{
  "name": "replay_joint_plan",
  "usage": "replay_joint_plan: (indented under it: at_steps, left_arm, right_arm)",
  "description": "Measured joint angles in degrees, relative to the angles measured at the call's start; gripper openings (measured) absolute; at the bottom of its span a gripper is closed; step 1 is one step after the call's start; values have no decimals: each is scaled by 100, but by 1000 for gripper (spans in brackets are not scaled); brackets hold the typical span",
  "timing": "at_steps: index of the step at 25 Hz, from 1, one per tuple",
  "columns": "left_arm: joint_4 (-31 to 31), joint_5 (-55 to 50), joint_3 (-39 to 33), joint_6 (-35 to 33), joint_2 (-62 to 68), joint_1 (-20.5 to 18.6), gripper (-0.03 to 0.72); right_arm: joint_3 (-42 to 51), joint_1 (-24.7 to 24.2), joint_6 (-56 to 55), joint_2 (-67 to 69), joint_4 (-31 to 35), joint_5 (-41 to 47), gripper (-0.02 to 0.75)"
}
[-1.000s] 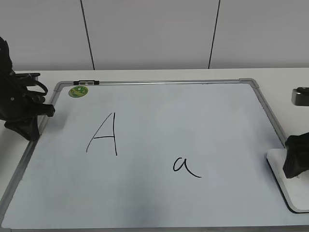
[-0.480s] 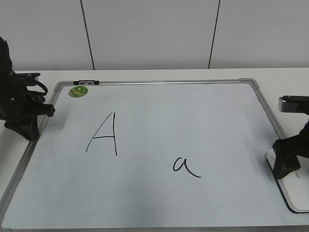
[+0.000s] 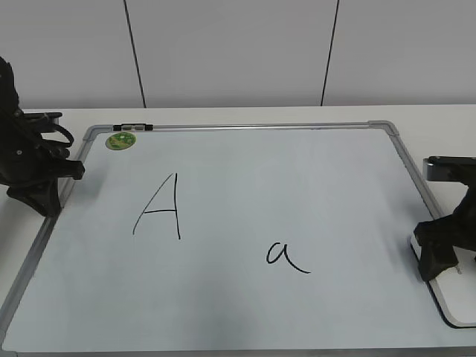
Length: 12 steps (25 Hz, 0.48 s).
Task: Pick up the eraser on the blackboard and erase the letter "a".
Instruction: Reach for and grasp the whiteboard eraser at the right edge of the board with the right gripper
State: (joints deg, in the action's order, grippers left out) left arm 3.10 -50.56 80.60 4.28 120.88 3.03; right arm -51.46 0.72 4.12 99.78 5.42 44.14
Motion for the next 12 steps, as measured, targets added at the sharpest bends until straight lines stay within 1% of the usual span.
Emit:
replay_joint_plan:
  at_steps: [1, 4, 12]
  left_arm:
    - [0, 0, 0, 0, 0, 0, 29]
    - [0, 0, 0, 0, 0, 0, 29]
    - [11, 0, 0, 0, 0, 0, 29]
  right_arm:
    - [0, 0, 0, 0, 0, 0, 573]
    - [0, 0, 12, 0, 0, 0, 533]
    - [0, 0, 15, 0, 0, -3, 524]
